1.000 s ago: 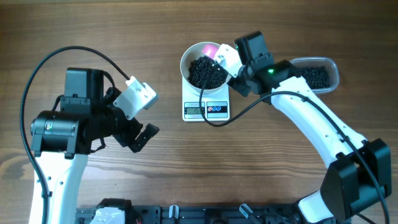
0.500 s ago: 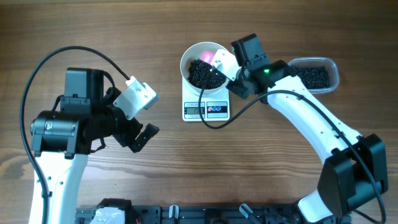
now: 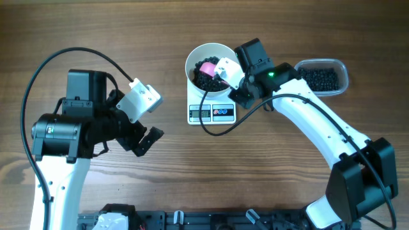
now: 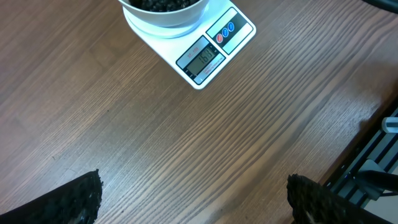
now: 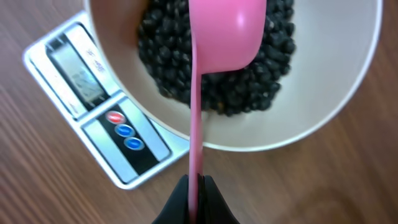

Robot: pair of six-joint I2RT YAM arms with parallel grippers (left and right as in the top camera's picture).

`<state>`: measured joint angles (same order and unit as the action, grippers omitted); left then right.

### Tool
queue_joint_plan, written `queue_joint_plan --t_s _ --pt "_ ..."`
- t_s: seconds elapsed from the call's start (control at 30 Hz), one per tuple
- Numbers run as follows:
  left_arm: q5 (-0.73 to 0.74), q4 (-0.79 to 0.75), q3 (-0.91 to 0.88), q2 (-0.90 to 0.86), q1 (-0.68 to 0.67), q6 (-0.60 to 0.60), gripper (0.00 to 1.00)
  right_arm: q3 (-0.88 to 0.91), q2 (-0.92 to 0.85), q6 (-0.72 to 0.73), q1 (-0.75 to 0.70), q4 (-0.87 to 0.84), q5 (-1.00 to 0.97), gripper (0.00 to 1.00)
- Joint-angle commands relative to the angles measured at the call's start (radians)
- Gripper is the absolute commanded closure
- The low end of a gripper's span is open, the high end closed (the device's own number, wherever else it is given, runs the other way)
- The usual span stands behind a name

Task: Scoop item into bowl and weigh 150g on scale
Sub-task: 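Tilt the scoop over the bowl to top up the beans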

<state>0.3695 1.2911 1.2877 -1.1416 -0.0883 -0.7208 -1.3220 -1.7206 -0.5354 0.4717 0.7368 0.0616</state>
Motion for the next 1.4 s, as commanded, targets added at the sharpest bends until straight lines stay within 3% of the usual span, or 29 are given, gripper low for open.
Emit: queue_joint_plan --t_s 0.0,0.43,1.03,1.37 --pt "0.023 0.000 0.006 0.009 0.008 0.003 0.00 -0.026 -0.014 0.110 0.003 -0.005 0.124 0.96" --pt "0.023 0.000 0.006 0.009 0.008 0.003 0.00 -0.035 -0.014 0.429 -0.085 -0.017 0.387 0.96" --pt "0.023 0.000 0.006 0.009 0.008 0.003 0.00 -0.035 -0.014 0.573 -0.169 -0.072 0.644 0.96" --pt "0.023 0.000 0.006 0.009 0.008 0.003 0.00 -0.035 -0.014 0.751 -0.169 -0.163 0.719 0.96"
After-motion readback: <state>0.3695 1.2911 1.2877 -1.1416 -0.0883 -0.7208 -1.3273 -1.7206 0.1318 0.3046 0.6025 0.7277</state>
